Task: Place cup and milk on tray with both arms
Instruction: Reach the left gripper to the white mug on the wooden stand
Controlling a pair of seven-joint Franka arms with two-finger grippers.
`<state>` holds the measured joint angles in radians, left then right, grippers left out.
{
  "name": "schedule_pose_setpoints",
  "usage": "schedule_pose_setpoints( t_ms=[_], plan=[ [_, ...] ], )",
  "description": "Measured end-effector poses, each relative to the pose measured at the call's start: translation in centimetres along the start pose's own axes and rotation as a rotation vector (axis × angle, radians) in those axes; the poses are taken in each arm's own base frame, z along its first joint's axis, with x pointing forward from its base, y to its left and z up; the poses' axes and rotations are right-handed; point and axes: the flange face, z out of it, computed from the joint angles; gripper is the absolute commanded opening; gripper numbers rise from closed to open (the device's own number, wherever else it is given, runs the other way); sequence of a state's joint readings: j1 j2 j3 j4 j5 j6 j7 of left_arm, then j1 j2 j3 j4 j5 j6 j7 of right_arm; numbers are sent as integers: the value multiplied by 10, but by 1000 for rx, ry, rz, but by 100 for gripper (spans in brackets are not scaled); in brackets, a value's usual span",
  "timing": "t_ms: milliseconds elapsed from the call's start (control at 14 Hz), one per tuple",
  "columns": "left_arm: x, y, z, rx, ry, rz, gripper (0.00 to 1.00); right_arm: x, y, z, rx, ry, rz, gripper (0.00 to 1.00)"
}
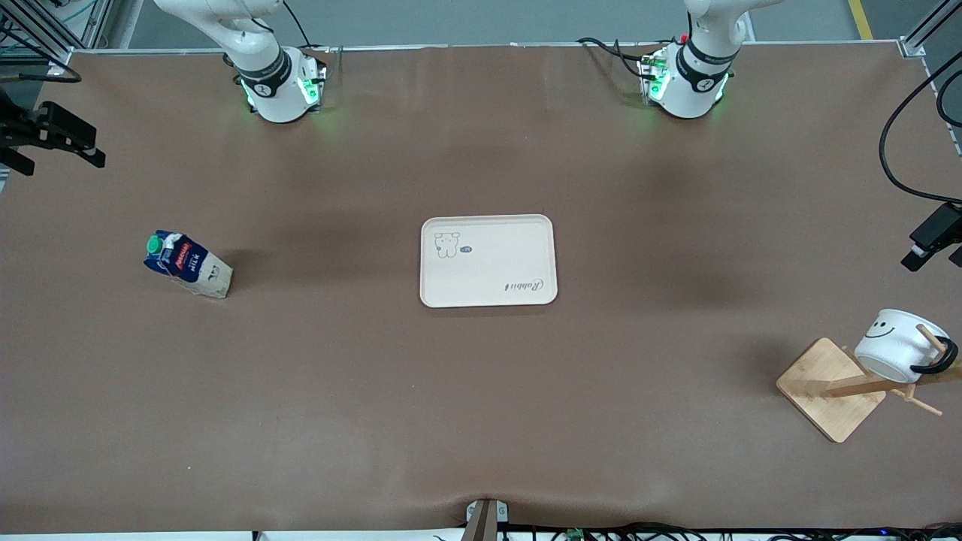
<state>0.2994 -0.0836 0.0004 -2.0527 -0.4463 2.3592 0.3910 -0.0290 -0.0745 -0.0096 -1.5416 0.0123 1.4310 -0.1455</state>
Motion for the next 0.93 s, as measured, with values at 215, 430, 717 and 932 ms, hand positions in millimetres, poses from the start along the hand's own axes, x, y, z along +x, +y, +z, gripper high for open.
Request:
schedule_pose_setpoints(
  t_ms=[215,430,717,932],
  plan=[
    [-3,-28,20,-18,12,34,100,0,0,0,0,0,0,100],
    [-5,-39,41,-33,30,18,100,0,0,0,0,0,0,100],
    [-7,-49,67,-50,61,37,100,0,0,0,0,0,0,100],
    [-10,-53,81,-74,66,33,100,0,0,0,0,0,0,100]
  ],
)
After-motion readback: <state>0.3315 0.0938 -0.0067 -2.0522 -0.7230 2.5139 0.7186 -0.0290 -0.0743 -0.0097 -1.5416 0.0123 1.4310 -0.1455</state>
